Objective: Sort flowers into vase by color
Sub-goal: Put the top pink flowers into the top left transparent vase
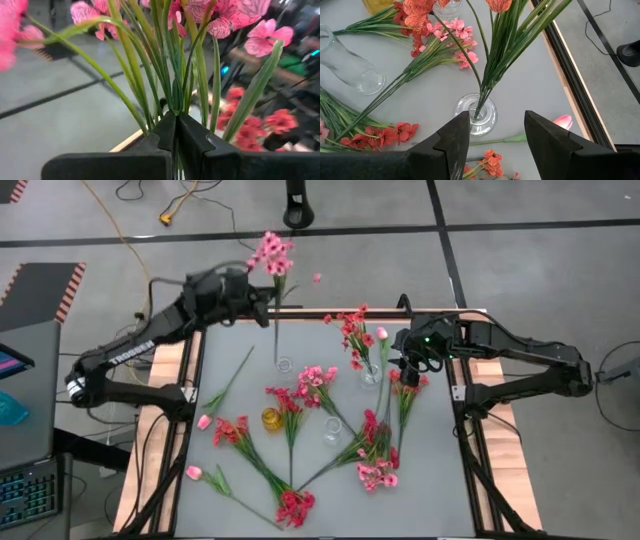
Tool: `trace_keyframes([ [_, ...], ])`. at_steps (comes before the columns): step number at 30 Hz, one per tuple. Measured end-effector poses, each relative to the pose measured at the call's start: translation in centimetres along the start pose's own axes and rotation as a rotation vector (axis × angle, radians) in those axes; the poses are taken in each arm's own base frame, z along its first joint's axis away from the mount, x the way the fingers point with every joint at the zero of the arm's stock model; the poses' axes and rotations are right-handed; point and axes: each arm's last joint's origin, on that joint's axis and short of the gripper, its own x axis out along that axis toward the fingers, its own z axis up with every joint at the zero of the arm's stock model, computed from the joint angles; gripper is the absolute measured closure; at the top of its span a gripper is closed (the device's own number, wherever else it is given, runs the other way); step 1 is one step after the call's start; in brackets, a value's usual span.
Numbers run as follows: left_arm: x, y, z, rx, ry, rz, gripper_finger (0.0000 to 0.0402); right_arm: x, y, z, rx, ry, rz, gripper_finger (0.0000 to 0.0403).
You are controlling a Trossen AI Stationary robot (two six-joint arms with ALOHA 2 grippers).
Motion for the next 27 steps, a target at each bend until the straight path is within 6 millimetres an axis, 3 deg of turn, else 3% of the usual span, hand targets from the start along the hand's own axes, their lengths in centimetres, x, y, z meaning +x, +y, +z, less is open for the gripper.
trace_keyframes([
  [5, -0.6, -0.2, -2.8, -0.004, -0.146, -0.067, 0.0401, 0.0, 0.0, 0.0, 0.0, 0.0, 0.0, 0.0188],
  [11, -1.3, 0.1, -4.6, 0.001, -0.161, -0.08, 0.0401, 0.0, 0.0, 0.0, 0.0, 0.0, 0.0, 0.0188],
  [19, -1.2, -0.6, -6.0, 0.135, -0.067, -0.199, 0.0401, 0.0, 0.0, 0.0, 0.0, 0.0, 0.0, 0.0188],
  [27, -1.0, -1.0, -7.2, 0.146, 0.036, -0.198, 0.0401, 0.0, 0.0, 0.0, 0.0, 0.0, 0.0, 0.0188],
])
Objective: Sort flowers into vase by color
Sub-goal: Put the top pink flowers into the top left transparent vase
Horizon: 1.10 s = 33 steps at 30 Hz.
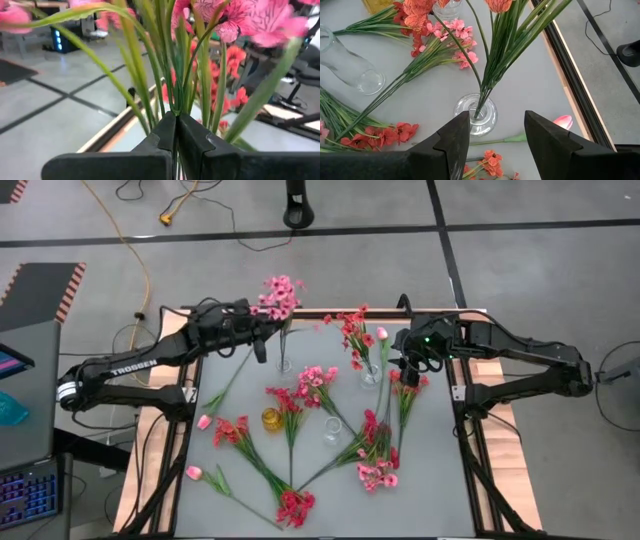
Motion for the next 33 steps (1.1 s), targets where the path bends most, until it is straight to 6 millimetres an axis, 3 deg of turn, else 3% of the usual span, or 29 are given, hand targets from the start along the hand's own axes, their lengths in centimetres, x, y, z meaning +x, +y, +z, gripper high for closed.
trace_keyframes([
  [8, -0.1, -0.2, -1.3, -0.002, 0.132, -0.004, 0.0379, 0.0, 0.0, 0.0, 0.004, 0.0, 0.0, 0.0188],
  [20, -0.8, -0.3, -3.1, 0.089, 0.361, -0.006, 0.0233, 0.0, 0.1, 0.0, 0.078, 0.0, 0.011, 0.0188],
  [25, -1.4, -0.3, -3.2, 0.12, 0.428, 0.013, 0.0224, -0.1, 1.0, 0.1, 0.106, -0.004, 0.042, 0.0188],
  [33, -4.5, -0.2, -2.7, 0.131, 0.452, 0.101, 0.0223, 0.1, 2.9, 0.2, 0.17, 0.014, 0.1, 0.0188],
])
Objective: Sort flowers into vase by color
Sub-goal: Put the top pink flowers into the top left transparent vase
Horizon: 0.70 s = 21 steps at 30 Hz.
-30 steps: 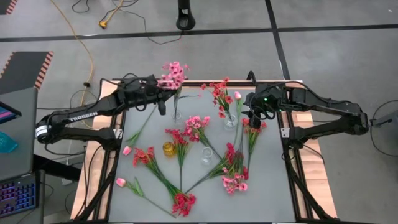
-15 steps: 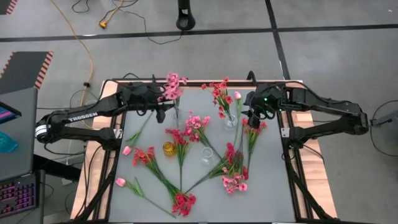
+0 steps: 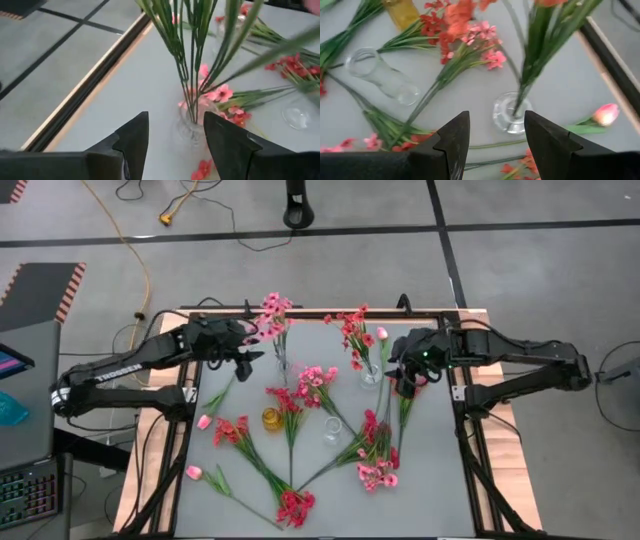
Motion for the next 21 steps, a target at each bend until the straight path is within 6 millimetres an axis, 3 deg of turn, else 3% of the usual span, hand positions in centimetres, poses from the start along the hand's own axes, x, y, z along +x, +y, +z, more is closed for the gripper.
trace_keyframes([
  [12, -5.3, 0.2, -2.1, -0.098, -0.082, 0.0, 0.0223, 3.9, 3.3, 0.0, 0.028, 0.125, 0.035, 0.0188],
  [21, -6.7, 0.3, -3.0, -0.132, -0.082, -0.002, 0.0223, 8.1, 6.8, -0.8, 0.082, 0.236, 0.033, 0.0188],
])
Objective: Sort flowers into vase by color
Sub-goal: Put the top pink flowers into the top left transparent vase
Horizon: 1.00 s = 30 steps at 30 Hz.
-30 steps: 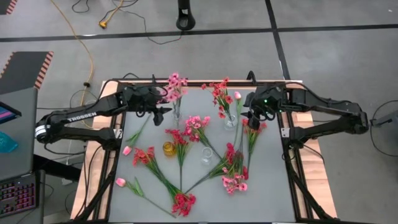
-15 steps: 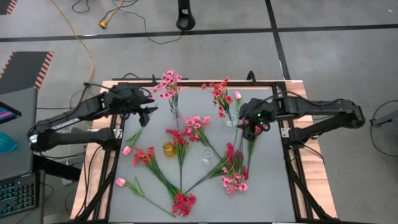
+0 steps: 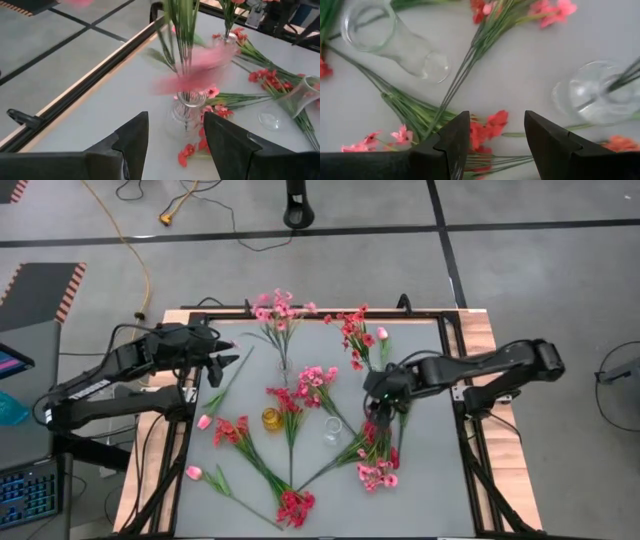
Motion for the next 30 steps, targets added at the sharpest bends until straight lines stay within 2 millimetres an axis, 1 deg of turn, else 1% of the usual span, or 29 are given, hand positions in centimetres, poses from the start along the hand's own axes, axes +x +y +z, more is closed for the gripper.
trace_keyframes([
  [7, 0.1, 0.0, 0.0, 0.004, 0.002, 0.0, 0.0223, 3.8, 2.2, -0.6, 0.016, 0.068, -0.055, 0.0188],
  [13, 0.1, 0.0, 0.0, 0.004, 0.002, 0.0, 0.0223, 6.3, 3.6, -0.7, 0.006, 0.065, -0.049, 0.0188],
  [20, 0.1, 0.0, 0.0, 0.005, 0.003, -0.001, 0.0223, 8.2, 4.2, -1.1, 0.066, 0.093, -0.065, 0.0188],
  [27, 0.1, 0.0, 0.0, 0.017, 0.006, 0.0, 0.0223, 10.1, 5.5, -1.7, 0.047, 0.112, -0.036, 0.0188],
  [30, 0.1, 0.0, -0.1, 0.023, 0.015, 0.003, 0.0223, 10.8, 5.7, -1.9, 0.039, 0.123, -0.041, 0.0188],
])
